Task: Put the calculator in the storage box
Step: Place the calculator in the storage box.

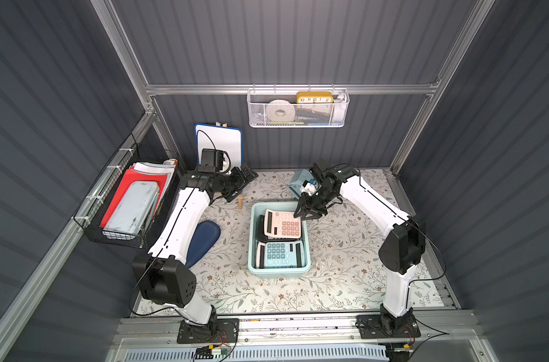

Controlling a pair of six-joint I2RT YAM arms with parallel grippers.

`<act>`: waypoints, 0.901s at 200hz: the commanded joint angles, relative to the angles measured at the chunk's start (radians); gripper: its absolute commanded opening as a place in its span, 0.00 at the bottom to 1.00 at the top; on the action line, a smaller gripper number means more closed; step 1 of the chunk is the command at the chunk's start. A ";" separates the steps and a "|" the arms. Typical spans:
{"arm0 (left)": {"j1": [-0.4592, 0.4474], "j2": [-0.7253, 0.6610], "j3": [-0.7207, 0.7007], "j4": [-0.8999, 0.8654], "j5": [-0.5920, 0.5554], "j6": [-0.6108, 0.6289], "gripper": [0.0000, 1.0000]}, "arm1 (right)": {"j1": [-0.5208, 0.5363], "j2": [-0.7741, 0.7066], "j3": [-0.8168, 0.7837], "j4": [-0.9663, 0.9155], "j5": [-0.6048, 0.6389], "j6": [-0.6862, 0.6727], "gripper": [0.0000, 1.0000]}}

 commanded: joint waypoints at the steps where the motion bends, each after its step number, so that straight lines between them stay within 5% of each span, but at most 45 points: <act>1: 0.004 0.017 -0.024 -0.042 -0.010 0.018 0.99 | 0.015 0.014 0.021 -0.036 0.010 -0.025 0.37; 180: 0.014 0.113 -0.099 -0.181 0.153 0.073 0.99 | 0.150 0.244 0.162 -0.008 0.135 -0.126 0.33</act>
